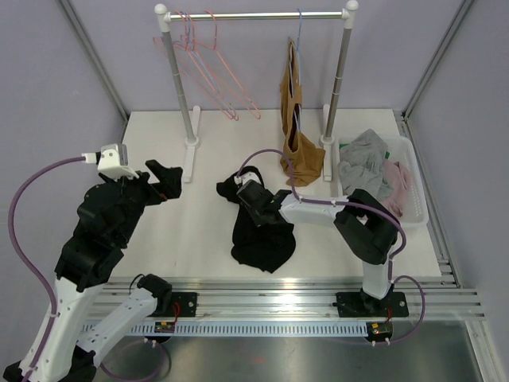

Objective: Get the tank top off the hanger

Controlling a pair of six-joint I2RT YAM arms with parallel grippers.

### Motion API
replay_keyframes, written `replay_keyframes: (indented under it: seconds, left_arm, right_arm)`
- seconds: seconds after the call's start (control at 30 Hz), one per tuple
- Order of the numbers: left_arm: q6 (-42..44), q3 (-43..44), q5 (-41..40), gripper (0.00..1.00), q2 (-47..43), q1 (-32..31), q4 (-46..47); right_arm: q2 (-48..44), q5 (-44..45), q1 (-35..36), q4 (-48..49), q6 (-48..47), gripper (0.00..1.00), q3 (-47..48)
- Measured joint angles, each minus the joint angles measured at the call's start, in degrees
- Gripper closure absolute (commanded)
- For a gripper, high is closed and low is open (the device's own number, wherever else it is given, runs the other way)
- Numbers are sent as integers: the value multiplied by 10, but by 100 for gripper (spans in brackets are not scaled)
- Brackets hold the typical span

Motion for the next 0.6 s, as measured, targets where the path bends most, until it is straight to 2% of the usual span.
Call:
replay_keyframes:
  seconds: [0.13, 0.33, 0.47, 0.6]
  left_arm:
    - [33, -25, -33, 1, -38, 0, -53]
    - [69, -91, -84, 1, -110, 0, -69]
    - [82, -156, -118, 1, -142, 0, -71]
    - [89, -171, -124, 1, -141, 0, -77]
  right_arm:
    - [-53, 18, 0, -23, -1, 100, -18]
    - [-245, 52, -1, -82, -1, 100, -10]
    - [-349, 91, -1, -141, -8, 100, 42]
    - [-406, 139, -1, -209, -21, 100, 124]
